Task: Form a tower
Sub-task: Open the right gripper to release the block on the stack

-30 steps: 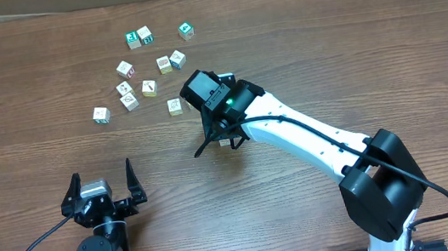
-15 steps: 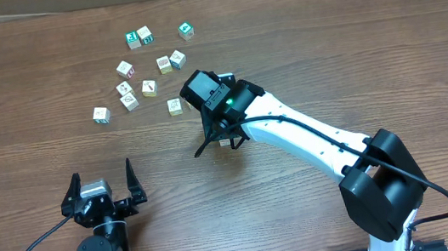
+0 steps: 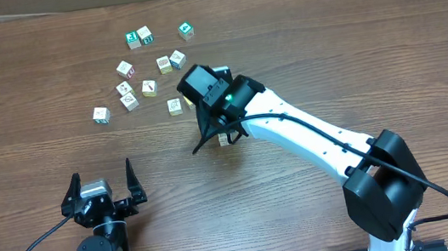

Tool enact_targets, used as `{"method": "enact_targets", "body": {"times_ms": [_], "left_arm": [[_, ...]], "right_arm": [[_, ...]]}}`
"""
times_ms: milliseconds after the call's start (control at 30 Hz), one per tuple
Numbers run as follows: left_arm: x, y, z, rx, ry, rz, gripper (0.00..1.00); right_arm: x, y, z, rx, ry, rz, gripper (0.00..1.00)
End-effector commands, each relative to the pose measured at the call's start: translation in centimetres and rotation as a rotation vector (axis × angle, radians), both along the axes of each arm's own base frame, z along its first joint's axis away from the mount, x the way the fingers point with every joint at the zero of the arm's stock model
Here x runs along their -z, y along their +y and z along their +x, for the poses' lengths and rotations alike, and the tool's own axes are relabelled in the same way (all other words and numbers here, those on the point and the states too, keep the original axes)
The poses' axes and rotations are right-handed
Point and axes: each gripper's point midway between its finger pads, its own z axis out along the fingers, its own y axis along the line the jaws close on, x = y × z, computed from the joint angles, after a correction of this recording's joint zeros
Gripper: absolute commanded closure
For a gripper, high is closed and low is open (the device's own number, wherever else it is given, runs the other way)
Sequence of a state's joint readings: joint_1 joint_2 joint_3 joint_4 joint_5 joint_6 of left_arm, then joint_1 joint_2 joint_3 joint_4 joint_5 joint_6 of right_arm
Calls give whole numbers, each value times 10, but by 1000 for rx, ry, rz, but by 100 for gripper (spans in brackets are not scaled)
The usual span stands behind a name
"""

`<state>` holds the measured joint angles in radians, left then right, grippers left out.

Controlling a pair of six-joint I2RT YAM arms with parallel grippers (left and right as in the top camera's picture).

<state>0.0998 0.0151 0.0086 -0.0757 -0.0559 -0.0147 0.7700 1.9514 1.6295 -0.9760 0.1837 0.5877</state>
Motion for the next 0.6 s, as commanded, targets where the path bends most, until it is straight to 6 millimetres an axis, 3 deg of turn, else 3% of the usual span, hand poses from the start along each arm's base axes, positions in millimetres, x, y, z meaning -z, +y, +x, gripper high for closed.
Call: {"method": "enact_targets", "body": {"times_ms": [0, 133, 433, 567], "left_arm": [[-1, -1, 0, 5, -5, 23, 0], [-1, -1, 0, 5, -5, 23, 1], [-1, -1, 0, 5, -5, 23, 0], [-1, -1, 0, 5, -5, 23, 1]], "right_arm": [[-35, 7, 20, -14, -85, 44, 38], [-59, 8, 29, -41, -122, 55, 35], [-142, 16, 58, -103, -255, 179, 29], [-167, 16, 70, -125, -326, 204, 23]]}}
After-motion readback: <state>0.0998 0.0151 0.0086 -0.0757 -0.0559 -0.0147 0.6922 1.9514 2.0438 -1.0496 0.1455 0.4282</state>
